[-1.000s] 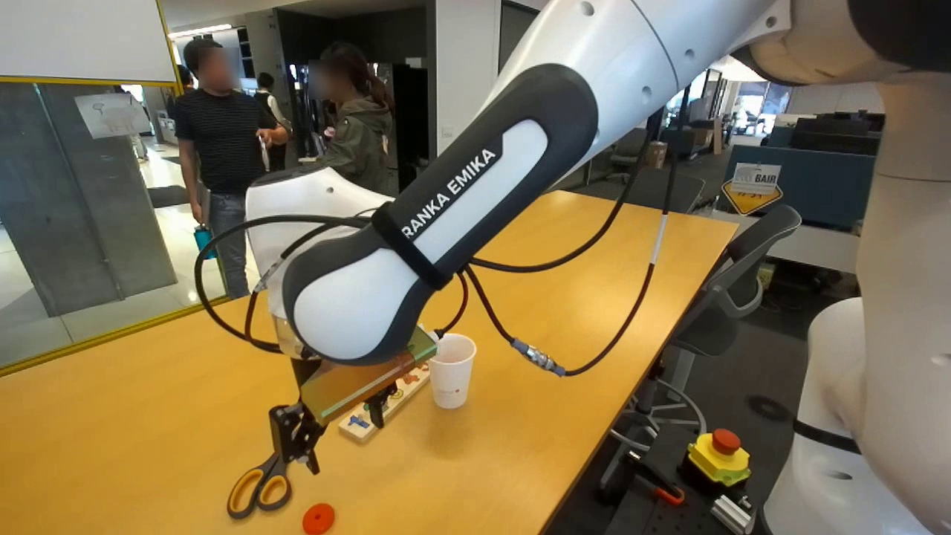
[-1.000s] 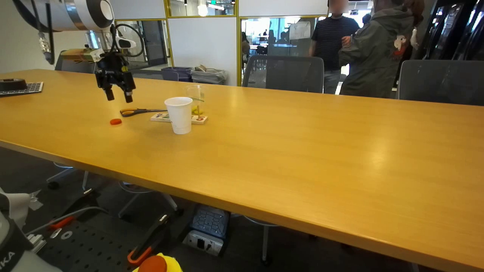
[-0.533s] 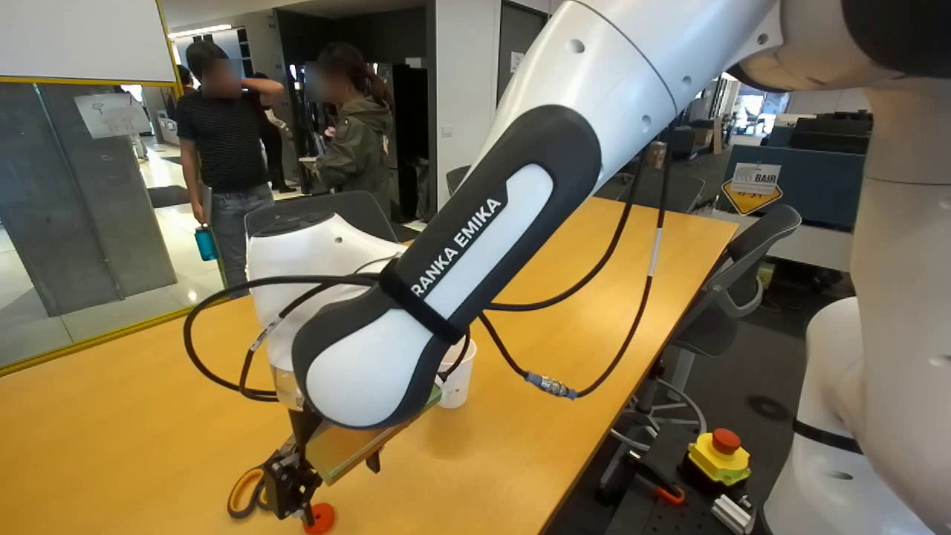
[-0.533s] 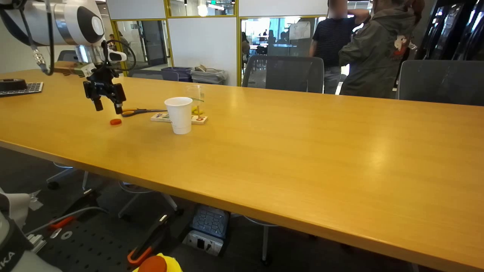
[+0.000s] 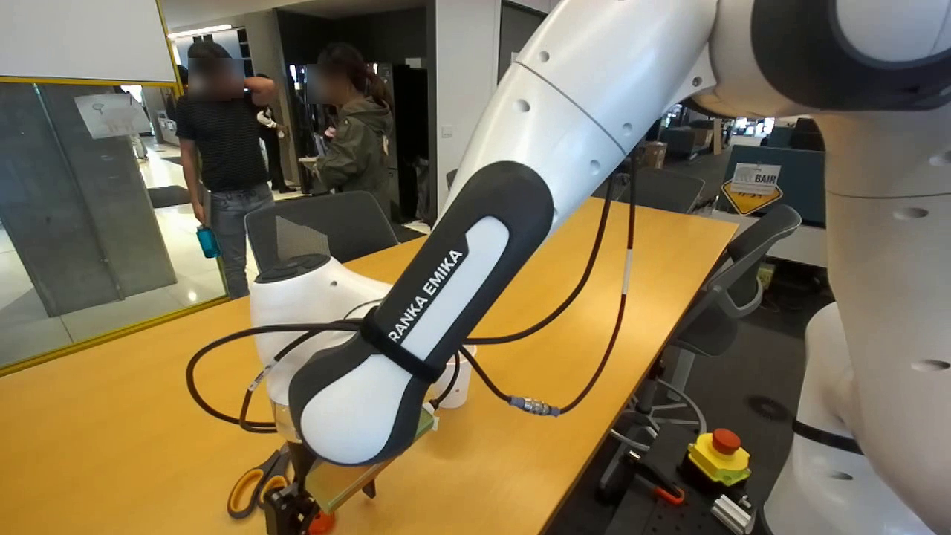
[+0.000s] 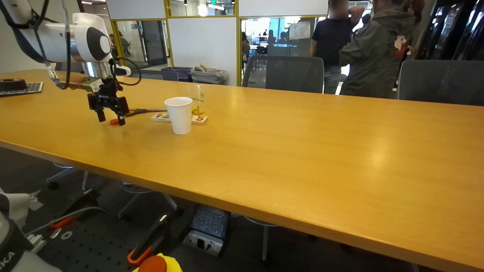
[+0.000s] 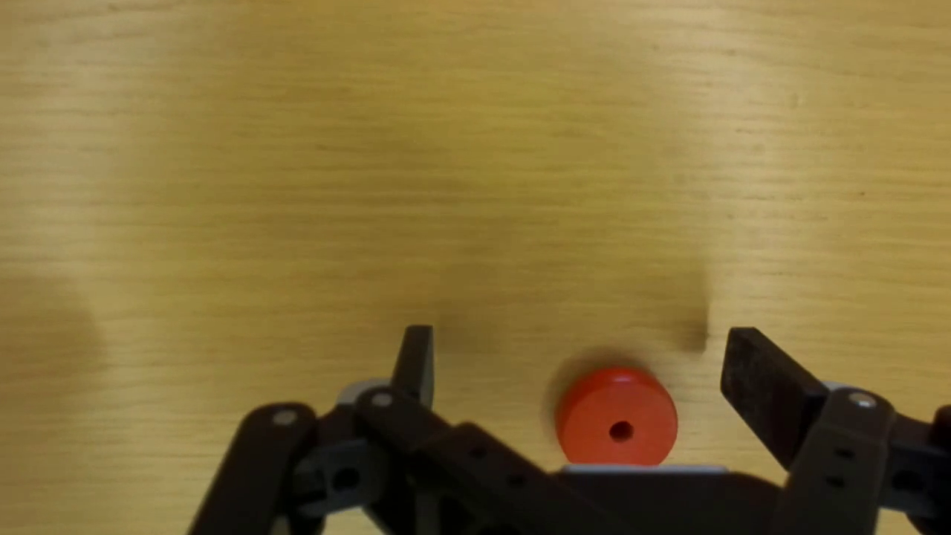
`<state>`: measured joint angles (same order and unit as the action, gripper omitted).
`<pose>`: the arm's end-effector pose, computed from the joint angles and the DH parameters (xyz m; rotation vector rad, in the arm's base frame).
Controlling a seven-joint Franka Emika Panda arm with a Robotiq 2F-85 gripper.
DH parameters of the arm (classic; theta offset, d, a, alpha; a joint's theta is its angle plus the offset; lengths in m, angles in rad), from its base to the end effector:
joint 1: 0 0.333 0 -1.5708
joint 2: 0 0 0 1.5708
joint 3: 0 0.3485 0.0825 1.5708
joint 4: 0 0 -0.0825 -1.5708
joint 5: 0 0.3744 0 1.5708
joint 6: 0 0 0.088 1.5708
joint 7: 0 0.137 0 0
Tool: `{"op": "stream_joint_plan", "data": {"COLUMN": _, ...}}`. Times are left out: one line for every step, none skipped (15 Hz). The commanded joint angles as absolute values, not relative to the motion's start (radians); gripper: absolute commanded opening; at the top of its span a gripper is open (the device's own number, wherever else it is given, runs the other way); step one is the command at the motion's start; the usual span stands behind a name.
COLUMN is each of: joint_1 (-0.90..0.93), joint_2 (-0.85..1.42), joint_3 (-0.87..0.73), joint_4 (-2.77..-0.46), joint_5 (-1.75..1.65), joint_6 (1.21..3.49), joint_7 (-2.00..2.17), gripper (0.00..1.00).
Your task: Pick up the orange and yellow objects from the table and put them in the two cups
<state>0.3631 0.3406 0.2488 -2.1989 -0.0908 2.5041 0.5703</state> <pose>0.4575 0.3201 0.2378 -3.1251 -0.1603 0.0547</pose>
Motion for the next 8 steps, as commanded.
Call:
{"op": "stream_joint_plan", "data": {"joint_1": 0.398, "joint_2": 0.375, "joint_3": 0.218, "joint_4": -2.152, "joint_5": -0.095, "joint_6": 2.533, "joint_7": 0.556, "gripper": 1.00}}
{"op": "stream_joint_plan", "data": {"joint_1": 0.401, "joint_2": 0.372, "joint_3": 0.215, "joint_4": -2.152, "joint_5": -0.094, "joint_6": 2.539, "joint_7": 0.555, "gripper": 1.00}}
{"op": "stream_joint_plan", "data": {"joint_1": 0.406, "joint_2": 0.367, "joint_3": 0.211, "joint_4": -2.156, "joint_5": -0.096, "joint_6": 2.545, "joint_7": 0.558, "gripper": 1.00}}
{"op": "stream_joint_plan", "data": {"joint_1": 0.409, "joint_2": 0.358, "joint_3": 0.209, "joint_4": -2.164, "joint_5": -0.095, "joint_6": 2.552, "joint_7": 0.557, "gripper": 1.00}}
{"op": "stream_joint_plan", "data": {"joint_1": 0.411, "joint_2": 0.349, "joint_3": 0.208, "joint_4": -2.172, "joint_5": -0.093, "joint_6": 2.559, "joint_7": 0.555, "gripper": 1.00}}
{"op": "stream_joint_plan", "data": {"joint_1": 0.413, "joint_2": 0.340, "joint_3": 0.209, "joint_4": -2.183, "joint_5": -0.091, "joint_6": 2.573, "joint_7": 0.554, "gripper": 1.00}}
{"op": "stream_joint_plan", "data": {"joint_1": 0.415, "joint_2": 0.333, "joint_3": 0.209, "joint_4": -2.190, "joint_5": -0.093, "joint_6": 2.583, "joint_7": 0.553, "gripper": 1.00}}
{"op": "stream_joint_plan", "data": {"joint_1": 0.417, "joint_2": 0.329, "joint_3": 0.208, "joint_4": -2.195, "joint_5": -0.097, "joint_6": 2.592, "joint_7": 0.554, "gripper": 1.00}}
